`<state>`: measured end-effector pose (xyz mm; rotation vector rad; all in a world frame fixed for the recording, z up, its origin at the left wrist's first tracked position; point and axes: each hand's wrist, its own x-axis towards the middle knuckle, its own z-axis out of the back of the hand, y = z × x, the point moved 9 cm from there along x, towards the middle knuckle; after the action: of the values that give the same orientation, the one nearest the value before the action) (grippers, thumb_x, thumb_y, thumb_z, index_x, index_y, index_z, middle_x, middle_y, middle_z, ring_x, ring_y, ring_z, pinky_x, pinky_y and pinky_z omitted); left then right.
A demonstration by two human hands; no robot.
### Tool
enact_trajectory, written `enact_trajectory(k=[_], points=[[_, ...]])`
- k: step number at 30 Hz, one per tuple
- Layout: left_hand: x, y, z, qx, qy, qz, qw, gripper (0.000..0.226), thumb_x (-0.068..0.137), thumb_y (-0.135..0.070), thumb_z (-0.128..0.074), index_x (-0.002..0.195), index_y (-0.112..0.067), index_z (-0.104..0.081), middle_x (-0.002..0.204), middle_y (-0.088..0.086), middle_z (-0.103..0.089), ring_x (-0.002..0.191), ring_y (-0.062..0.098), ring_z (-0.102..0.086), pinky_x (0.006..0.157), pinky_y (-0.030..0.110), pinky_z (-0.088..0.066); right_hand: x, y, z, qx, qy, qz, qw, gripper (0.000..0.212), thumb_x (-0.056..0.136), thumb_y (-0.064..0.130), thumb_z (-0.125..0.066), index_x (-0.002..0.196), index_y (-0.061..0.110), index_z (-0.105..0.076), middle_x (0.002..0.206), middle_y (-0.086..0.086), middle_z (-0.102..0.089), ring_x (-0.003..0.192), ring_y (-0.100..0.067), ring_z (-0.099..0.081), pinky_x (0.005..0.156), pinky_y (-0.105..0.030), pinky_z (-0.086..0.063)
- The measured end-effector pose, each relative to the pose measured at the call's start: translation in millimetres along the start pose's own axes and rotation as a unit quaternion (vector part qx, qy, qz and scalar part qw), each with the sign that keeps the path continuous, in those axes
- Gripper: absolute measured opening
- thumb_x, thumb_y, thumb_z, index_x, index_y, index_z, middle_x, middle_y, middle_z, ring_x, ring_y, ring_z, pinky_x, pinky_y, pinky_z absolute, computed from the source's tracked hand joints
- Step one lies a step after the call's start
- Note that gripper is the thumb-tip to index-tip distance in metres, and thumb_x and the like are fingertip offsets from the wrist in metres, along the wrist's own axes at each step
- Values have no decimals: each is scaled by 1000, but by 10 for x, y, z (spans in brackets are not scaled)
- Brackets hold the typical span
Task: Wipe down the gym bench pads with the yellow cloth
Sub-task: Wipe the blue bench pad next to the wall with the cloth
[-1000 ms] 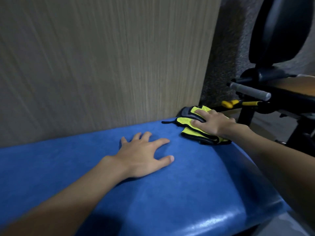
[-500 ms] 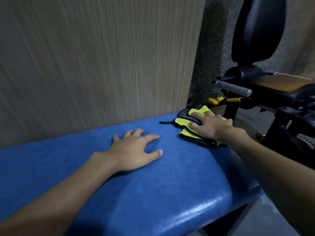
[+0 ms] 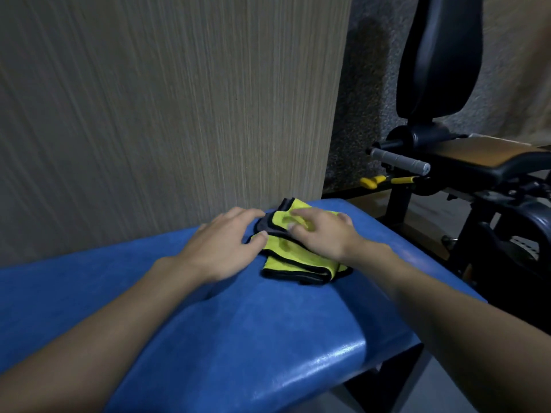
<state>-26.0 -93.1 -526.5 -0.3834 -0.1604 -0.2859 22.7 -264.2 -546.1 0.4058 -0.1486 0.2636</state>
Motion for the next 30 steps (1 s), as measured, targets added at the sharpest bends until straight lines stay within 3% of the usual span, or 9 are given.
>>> enact_trajectory(k=[3, 5, 8, 11, 13, 19, 24, 28, 30], points=[[234, -296, -11, 6, -32, -23, 999, 52, 96, -53, -40, 144, -34, -44, 148, -7, -45, 134, 22, -45, 108, 48, -38, -111, -435, 287, 39, -91, -49, 994, 42, 101, 49, -40, 138, 36, -53, 151, 7, -46, 141, -21, -38, 116, -51, -20], [445, -528, -96, 15, -43, -36, 998, 49, 99, -48, -42, 145, -31, -45, 149, -5, -45, 134, 22, -45, 108, 44, -37, -198, -727, 185, 12, -57, -93, 994, 45, 101, 51, -33, 143, 40, -45, 156, 6, -38, 146, -22, -27, 116, -54, -12], [706, -766, -397, 17, -24, -51, 998, 51, 101, -45, -40, 148, -24, -45, 154, -2, -43, 138, 24, -43, 112, 37, -31, -222, -904, 40, 41, -38, -118, 991, 47, 103, 46, -27, 149, 40, -38, 154, 4, -43, 148, -23, -24, 118, -51, -9], [774, -700, -836, 59, 58, -34, 996, 60, 102, -57, -28, 156, -32, -29, 164, 0, -27, 150, 21, -22, 122, 39, -14, -191, -926, 64, 58, -45, -123, 990, 46, 104, 38, -27, 150, 38, -36, 152, 3, -44, 149, -21, -22, 118, -48, -7], [767, -605, -917, 73, 76, -23, 994, 63, 99, -65, -23, 157, -40, -21, 166, 1, -20, 152, 21, -14, 123, 40, -9, -181, -922, 43, 52, -42, -117, 991, 46, 104, 38, -26, 149, 38, -37, 152, 5, -44, 148, -21, -23, 117, -49, -8], [610, -437, -792, 78, 64, -9, 995, 64, 98, -68, -23, 156, -41, -22, 166, 0, -20, 152, 19, -13, 123, 40, -10, -201, -802, 56, 0, -33, -97, 995, 47, 103, 49, -26, 147, 41, -38, 152, 5, -42, 144, -24, -25, 116, -55, -11], [361, -137, -625, 85, 50, 13, 995, 63, 98, -67, -23, 156, -41, -23, 165, -4, -21, 152, 16, -14, 122, 39, -11, -206, -681, -25, -110, 18, -81, 990, 41, 102, 48, -31, 139, 42, -47, 148, 0, -42, 139, -30, -31, 114, -55, -15], [101, 211, -468, 95, 49, 41, 993, 63, 98, -67, -22, 155, -43, -23, 165, -6, -21, 152, 15, -14, 123, 39, -12, -168, -225, -120, -37, 26, -45, 998, 38, 103, 45, -28, 128, 41, -56, 139, 4, -51, 134, -25, -39, 111, -57, -17], [-54, 403, -355, 100, 47, 59, 992, 63, 97, -68, -21, 155, -43, -23, 165, -6, -21, 152, 14, -14, 122, 40, -13, -202, 151, -306, -7, 34, -6, 999, 41, 102, 48, -23, 133, 41, -49, 145, 4, -48, 138, -24, -35, 113, -58, -15]])
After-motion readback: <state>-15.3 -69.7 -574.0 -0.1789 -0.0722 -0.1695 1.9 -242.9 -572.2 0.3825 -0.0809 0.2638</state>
